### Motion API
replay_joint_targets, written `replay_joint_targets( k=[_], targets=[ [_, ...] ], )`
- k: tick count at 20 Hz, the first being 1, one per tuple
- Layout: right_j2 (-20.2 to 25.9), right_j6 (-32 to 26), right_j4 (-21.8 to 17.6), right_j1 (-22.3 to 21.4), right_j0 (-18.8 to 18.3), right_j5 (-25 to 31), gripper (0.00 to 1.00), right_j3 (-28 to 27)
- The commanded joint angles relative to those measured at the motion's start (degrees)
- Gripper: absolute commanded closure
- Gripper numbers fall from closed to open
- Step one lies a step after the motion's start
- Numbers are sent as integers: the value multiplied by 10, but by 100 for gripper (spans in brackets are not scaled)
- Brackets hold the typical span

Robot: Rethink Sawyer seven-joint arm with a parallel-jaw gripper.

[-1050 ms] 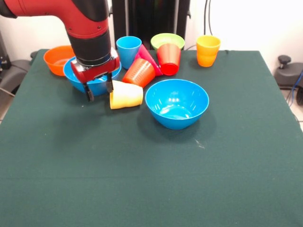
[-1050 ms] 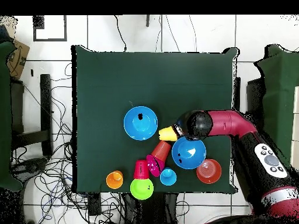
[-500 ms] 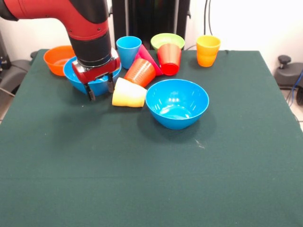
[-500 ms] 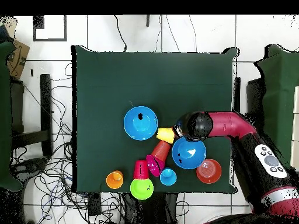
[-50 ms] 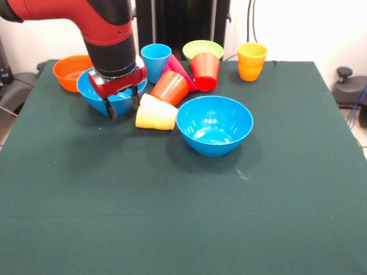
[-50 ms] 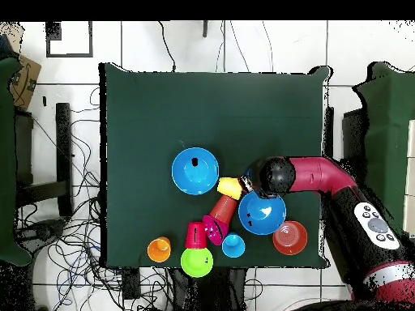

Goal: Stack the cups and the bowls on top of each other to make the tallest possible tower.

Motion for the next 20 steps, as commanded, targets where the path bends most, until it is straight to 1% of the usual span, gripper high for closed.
replay_joint_targets(
  k=[1,11,17,20],
  targets=[
    [5,-21,14,-10,-6,19,0,38],
    [17,-42,29,-33,-23,31,0,51],
    [28,-27,32,-13,-29,-11,0,62],
    [45,-28,39,-4,-44,-34,0,76]
  ],
)
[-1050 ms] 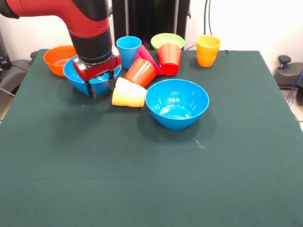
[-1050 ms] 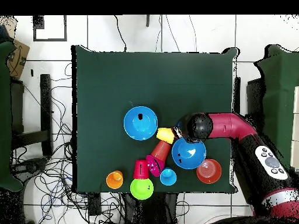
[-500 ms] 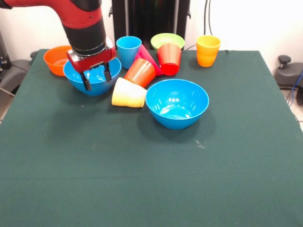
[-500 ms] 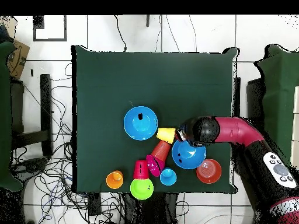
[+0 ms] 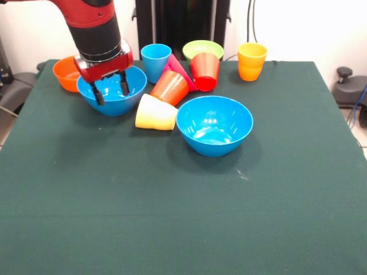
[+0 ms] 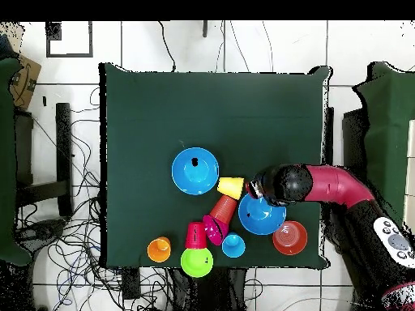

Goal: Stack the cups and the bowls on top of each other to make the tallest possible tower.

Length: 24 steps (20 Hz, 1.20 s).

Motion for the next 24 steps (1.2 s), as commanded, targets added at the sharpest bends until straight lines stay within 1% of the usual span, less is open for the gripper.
replay_joint_targets(
  k=[1,10,16,24],
  targets=[
    [50,-33,17,31,-17,-44,0,52],
    [82,-33,14,59,-42,-70,0,61],
    [100,-32,12,63,-50,-77,0,67],
    [107,-30,7,68,-57,-81,0,70]
  ],
)
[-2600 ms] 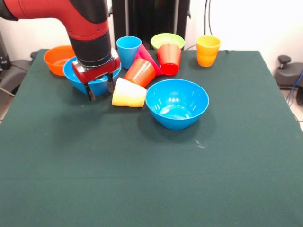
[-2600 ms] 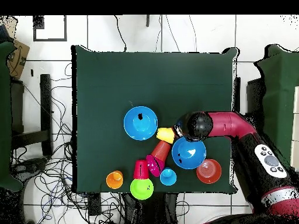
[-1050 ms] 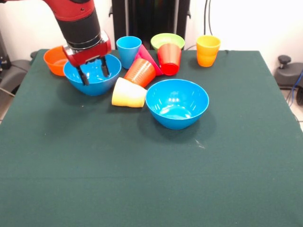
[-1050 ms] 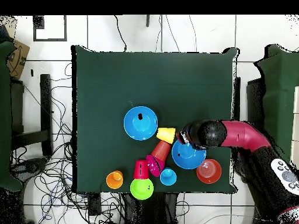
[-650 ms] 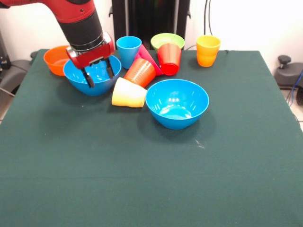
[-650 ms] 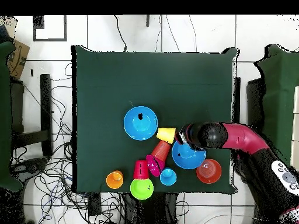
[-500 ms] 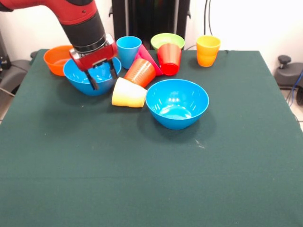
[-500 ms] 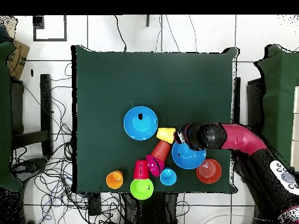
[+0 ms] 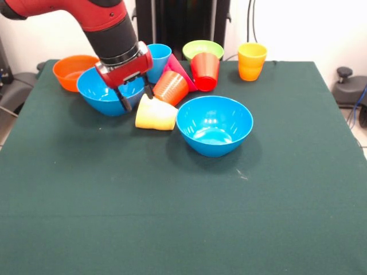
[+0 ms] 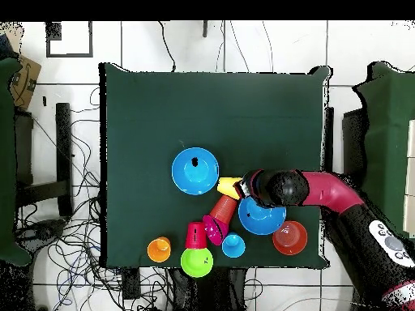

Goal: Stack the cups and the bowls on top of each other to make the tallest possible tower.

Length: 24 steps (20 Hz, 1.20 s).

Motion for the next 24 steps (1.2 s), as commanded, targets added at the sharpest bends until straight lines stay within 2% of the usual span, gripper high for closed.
replay_joint_targets(
  k=[1,7,17,24],
  targets=[
    [27,-29,-7,29,3,-32,0,25],
    [19,-26,-15,36,9,-24,0,18],
    [-30,-8,-42,37,50,5,0,-16],
    [-45,-7,-46,39,60,5,0,-25]
  ],
)
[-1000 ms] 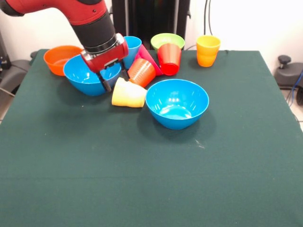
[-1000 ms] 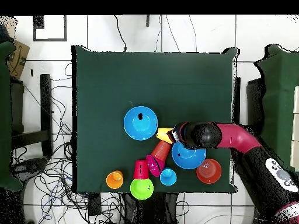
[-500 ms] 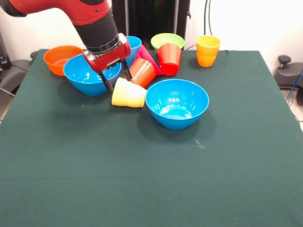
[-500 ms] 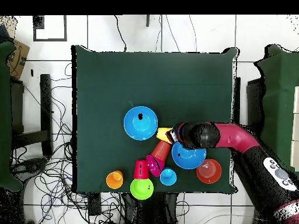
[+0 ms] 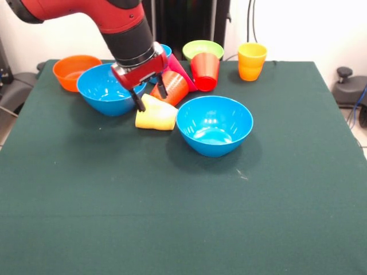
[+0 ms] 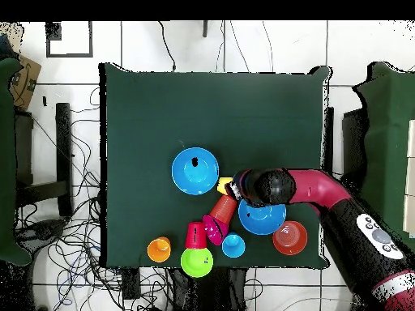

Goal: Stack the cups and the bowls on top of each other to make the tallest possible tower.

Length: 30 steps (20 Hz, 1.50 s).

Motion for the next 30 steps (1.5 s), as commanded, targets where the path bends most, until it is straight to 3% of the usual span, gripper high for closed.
replay_joint_targets(
  k=[1,30],
  targets=[
    [-43,-6,-44,41,33,5,0,-33],
    [-114,2,-52,21,85,2,0,-64]
  ],
)
